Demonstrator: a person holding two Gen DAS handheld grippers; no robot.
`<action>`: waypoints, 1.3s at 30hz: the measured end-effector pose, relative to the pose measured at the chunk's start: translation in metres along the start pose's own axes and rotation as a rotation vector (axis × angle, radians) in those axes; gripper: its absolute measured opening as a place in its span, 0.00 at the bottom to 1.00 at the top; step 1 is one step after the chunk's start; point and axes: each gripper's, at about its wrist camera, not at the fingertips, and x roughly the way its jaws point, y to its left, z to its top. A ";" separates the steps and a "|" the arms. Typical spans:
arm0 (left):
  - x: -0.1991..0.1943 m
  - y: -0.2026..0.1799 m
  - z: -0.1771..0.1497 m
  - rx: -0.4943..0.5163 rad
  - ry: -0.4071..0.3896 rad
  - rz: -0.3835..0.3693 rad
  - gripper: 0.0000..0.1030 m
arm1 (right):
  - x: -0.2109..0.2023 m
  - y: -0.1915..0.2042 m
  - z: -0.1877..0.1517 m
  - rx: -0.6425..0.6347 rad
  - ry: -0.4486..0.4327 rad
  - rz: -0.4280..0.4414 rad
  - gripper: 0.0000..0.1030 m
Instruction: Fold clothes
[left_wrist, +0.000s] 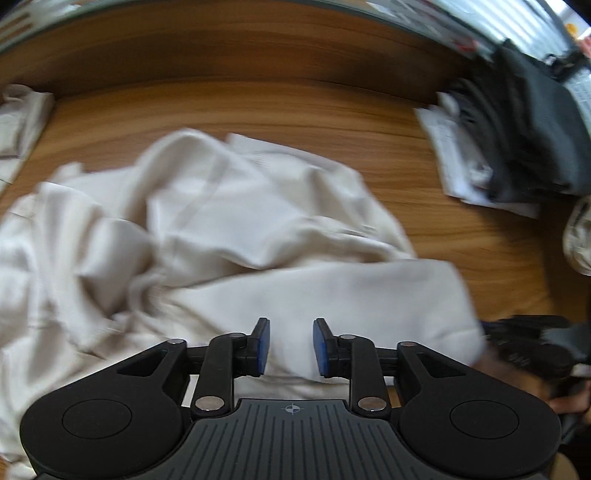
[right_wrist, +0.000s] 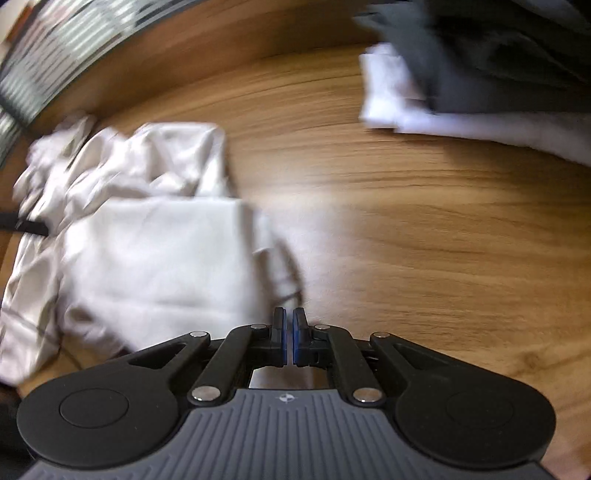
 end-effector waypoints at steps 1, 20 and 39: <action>0.002 -0.009 -0.002 0.003 0.005 -0.019 0.33 | 0.000 0.004 0.000 -0.022 0.009 0.025 0.05; 0.064 -0.099 -0.008 0.076 0.176 -0.215 0.57 | -0.006 0.034 -0.007 -0.067 -0.038 0.233 0.05; 0.039 -0.092 -0.009 0.107 0.116 -0.249 0.03 | -0.011 0.016 -0.008 -0.026 0.008 0.080 0.06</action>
